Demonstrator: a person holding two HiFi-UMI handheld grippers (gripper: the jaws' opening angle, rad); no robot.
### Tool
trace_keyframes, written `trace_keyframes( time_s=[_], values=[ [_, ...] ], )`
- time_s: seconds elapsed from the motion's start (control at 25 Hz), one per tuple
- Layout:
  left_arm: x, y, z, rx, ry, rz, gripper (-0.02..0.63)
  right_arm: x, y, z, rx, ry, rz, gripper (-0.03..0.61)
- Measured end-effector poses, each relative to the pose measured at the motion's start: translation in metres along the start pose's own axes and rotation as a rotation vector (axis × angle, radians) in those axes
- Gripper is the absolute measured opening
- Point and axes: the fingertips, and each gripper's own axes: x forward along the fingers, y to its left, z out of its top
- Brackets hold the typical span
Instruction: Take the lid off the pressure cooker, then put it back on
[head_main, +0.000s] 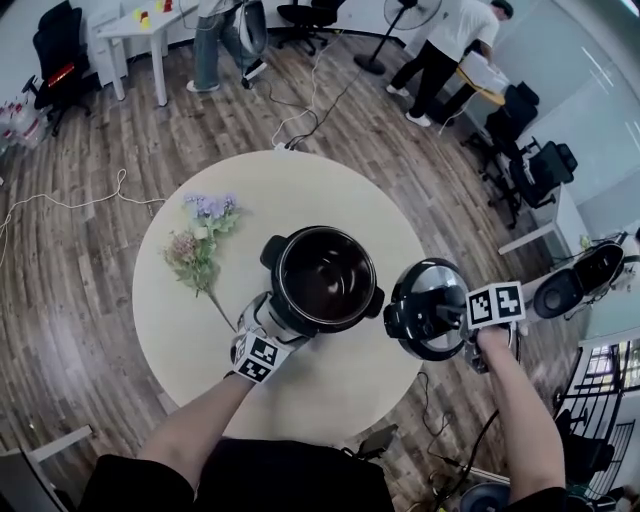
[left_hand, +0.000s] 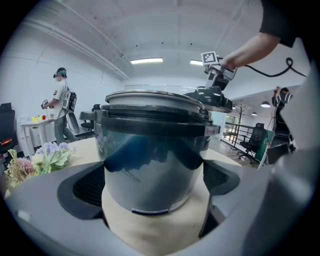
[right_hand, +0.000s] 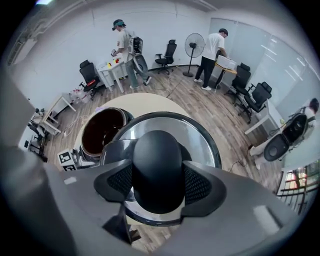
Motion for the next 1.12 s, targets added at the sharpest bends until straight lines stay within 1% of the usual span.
trace_keyframes(
  time_s=[0.2,0.4,0.52,0.64,0.76,0.92,1.12],
  values=[
    [0.0,-0.002,0.0,0.0,0.002,-0.004,0.589,0.039,-0.04,-0.058,0.079,0.062,-0.046,0.291],
    [-0.006,0.003,0.008,0.011,0.003,0.006,0.59,0.117,-0.039,-0.122,0.136,0.131,-0.039,0.291],
    [-0.003,0.002,0.008,0.009,0.005,0.005,0.589,0.156,-0.033,-0.147,0.176,0.147,-0.033,0.291],
    [-0.004,0.001,0.006,0.009,0.013,0.006,0.589,0.188,-0.021,-0.165,0.207,0.149,-0.034,0.291],
    [-0.004,0.002,0.005,0.01,0.023,0.006,0.589,0.209,-0.011,-0.175,0.212,0.145,-0.037,0.291],
    [-0.003,0.001,0.006,0.009,0.026,0.006,0.59,0.219,-0.004,-0.181,0.271,0.114,-0.003,0.291],
    [-0.003,0.003,0.004,0.011,0.027,0.009,0.589,0.222,-0.002,-0.18,0.273,0.082,-0.005,0.291]
  ],
)
